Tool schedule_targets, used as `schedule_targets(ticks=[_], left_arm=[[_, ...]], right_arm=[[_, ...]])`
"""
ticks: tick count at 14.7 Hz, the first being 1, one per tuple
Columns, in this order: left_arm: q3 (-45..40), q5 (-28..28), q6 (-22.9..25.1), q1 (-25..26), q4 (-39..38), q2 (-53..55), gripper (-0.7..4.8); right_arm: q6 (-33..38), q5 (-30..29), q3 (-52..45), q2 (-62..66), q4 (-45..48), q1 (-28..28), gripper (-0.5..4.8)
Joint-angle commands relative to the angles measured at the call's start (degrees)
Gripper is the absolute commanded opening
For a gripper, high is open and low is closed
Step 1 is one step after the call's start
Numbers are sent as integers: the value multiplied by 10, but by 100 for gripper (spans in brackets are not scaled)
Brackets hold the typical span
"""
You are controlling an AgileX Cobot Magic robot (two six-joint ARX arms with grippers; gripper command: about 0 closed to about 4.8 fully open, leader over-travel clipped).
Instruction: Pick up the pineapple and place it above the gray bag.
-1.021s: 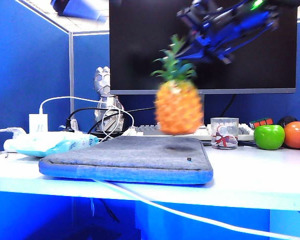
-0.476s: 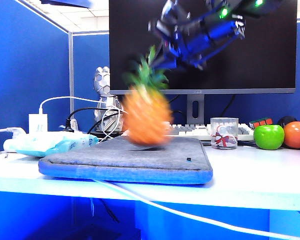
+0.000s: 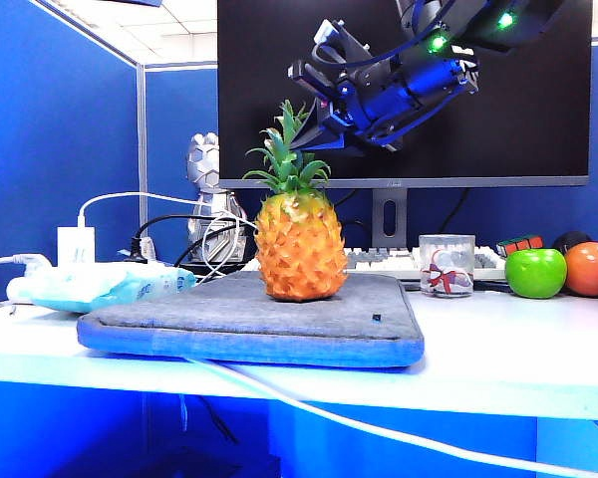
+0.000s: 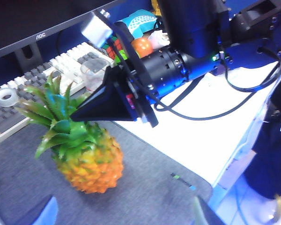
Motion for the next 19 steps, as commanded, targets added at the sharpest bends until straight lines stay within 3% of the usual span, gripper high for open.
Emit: schedule_targets(ticks=[1,2,3,5,7,12,19], left_arm=[[1,-14,-4,1,2,-2,389],[1,-14,-4,1,2,-2,389],[1,-15,-4,1,1,-2,390],[1,-15,-3,1,-7,-2,391],[1,-15,-4,1,-10,-2,391],[1,-15,-4,1,-22,-2,391],[2,-15,-17,1,-17,-2,391]], right_arm=[[16,-1,-2,3,-29,0,-8],[25,-10,-1,3,-28,0,0],[33,-10,-1,3,-27,0,71],[62,-10,-1,2,-26,0,335],[74,-21,0,0,-26,0,479],[86,-23,0,-19,-38,0,479],[38,-30,-1,-78,-166,0,479]])
